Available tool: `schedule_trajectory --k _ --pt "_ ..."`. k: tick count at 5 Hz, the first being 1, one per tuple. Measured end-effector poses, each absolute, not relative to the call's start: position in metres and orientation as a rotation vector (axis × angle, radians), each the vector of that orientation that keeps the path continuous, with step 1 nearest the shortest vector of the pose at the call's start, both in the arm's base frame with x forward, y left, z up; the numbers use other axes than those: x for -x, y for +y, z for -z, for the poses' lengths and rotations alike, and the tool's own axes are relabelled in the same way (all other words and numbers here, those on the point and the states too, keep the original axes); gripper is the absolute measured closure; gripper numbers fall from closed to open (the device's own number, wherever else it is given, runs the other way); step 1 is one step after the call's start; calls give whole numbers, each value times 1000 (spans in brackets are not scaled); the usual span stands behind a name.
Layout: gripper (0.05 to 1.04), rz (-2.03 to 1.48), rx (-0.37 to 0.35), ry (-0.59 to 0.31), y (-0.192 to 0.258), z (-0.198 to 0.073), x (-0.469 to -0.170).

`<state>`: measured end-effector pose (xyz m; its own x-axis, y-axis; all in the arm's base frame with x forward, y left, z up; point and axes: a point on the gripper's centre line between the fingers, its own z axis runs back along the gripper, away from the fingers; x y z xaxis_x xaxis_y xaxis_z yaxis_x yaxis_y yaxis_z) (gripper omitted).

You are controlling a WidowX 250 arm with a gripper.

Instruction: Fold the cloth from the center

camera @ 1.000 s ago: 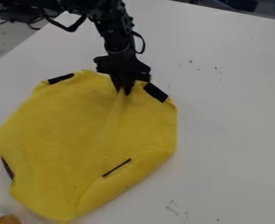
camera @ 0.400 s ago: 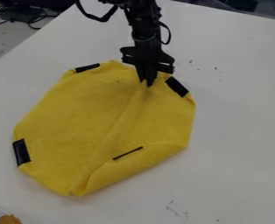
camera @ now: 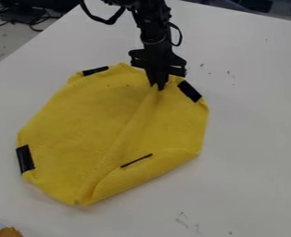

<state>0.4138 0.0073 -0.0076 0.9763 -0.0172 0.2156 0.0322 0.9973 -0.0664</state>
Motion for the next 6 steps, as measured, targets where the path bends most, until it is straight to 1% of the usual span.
schedule_trajectory --k 1,2,3,4,5,6 --pt "870 18 75 -217 7 8 -414" --pt "629 22 80 -200 1 8 -412" --pt "336 37 84 -185 -6 7 -411" --pt "109 39 84 -189 -13 6 -414" --pt "88 47 35 -154 -16 5 -413" --pt "85 3 -38 -102 -11 0 -408"
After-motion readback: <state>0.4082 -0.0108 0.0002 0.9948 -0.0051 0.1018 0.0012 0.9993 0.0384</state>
